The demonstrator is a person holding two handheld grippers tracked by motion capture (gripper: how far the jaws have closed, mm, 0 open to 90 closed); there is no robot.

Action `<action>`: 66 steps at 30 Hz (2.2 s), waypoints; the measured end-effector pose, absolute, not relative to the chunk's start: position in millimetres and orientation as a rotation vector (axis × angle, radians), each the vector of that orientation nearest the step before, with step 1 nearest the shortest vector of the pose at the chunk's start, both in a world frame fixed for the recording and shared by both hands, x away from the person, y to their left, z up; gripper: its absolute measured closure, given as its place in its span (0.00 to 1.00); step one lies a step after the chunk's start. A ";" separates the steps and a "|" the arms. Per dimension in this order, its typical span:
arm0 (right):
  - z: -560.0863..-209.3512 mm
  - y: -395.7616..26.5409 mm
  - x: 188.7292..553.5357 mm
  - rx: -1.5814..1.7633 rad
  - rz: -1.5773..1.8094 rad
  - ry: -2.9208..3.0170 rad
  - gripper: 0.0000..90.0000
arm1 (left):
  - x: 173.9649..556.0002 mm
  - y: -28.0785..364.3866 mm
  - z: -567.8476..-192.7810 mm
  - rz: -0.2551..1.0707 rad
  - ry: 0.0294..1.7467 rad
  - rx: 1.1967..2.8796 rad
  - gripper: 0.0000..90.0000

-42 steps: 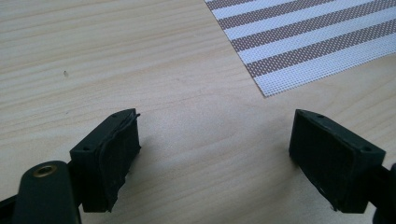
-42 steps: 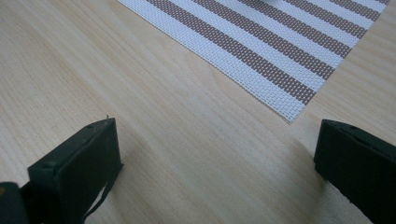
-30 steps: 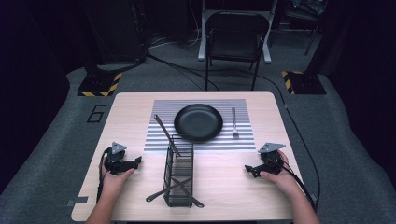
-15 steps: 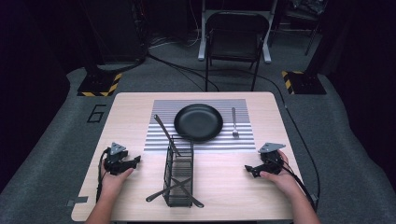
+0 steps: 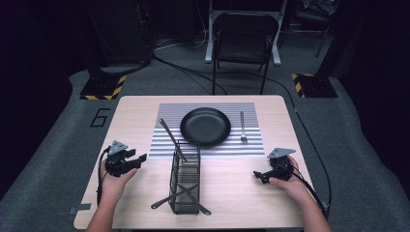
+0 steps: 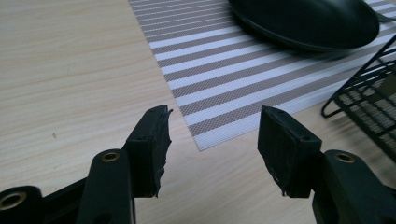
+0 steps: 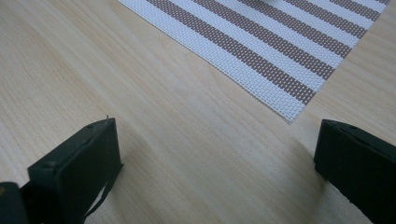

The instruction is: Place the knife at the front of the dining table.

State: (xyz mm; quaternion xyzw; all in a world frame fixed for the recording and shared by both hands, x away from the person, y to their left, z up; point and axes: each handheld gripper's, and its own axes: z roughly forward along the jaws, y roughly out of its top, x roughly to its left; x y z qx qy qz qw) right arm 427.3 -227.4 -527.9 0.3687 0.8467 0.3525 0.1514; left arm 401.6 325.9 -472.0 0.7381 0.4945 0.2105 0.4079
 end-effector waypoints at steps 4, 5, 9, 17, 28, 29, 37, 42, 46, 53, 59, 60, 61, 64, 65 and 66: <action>-527.9 -227.3 427.2 1.061 1.012 2.429 0.00 | 400.9 315.5 -455.3 0.505 1.212 1.882 0.49; -527.9 -227.3 427.2 1.061 1.012 2.429 0.00 | 401.1 313.6 -451.9 0.505 1.207 1.884 0.49; -527.9 -227.4 427.2 1.060 1.013 2.429 0.00 | 402.2 306.3 -439.3 0.521 1.206 1.879 0.49; -527.9 -227.3 427.2 1.061 1.013 2.429 0.00 | 400.9 296.5 -414.5 0.521 1.176 1.861 0.48; -527.9 -227.3 427.2 1.060 1.013 2.429 0.00 | 398.5 278.3 -385.8 0.492 1.065 1.869 0.52; -527.9 -227.4 427.2 1.060 1.012 2.429 0.00 | 398.9 276.7 -385.0 0.486 1.059 1.864 0.52; -527.9 -227.3 427.2 1.060 1.012 2.429 0.00 | 403.2 261.3 -383.6 0.452 1.024 1.884 0.56; -527.9 -227.3 427.2 1.061 1.012 2.429 0.00 | 408.2 248.4 -387.0 0.421 0.994 1.911 0.58; -527.9 -227.3 427.2 1.060 1.013 2.429 0.00 | 410.5 242.1 -389.7 0.409 0.990 1.920 0.59; -527.9 -227.3 427.2 1.060 1.012 2.429 0.00 | 416.1 230.4 -394.5 0.391 0.973 1.907 0.64; -527.9 -227.3 427.2 1.061 1.013 2.429 0.00 | 419.9 224.6 -399.3 0.382 0.979 1.886 0.65; -527.9 -227.3 427.2 1.060 1.012 2.429 0.00 | 420.4 223.6 -400.1 0.385 0.979 1.883 0.66; -527.9 -227.3 427.2 1.060 1.013 2.429 0.00 | 420.7 223.1 -400.5 0.380 0.977 1.888 0.66; -527.9 -227.3 427.2 1.061 1.012 2.429 0.00 | 421.8 219.9 -403.0 0.391 0.979 1.883 0.69; -527.9 -227.3 427.2 1.060 1.013 2.429 0.00 | 422.3 219.4 -403.9 0.397 0.979 1.883 0.72; -527.9 -227.3 427.2 1.060 1.012 2.429 0.00 | 422.4 219.3 -404.5 0.399 0.980 1.880 0.73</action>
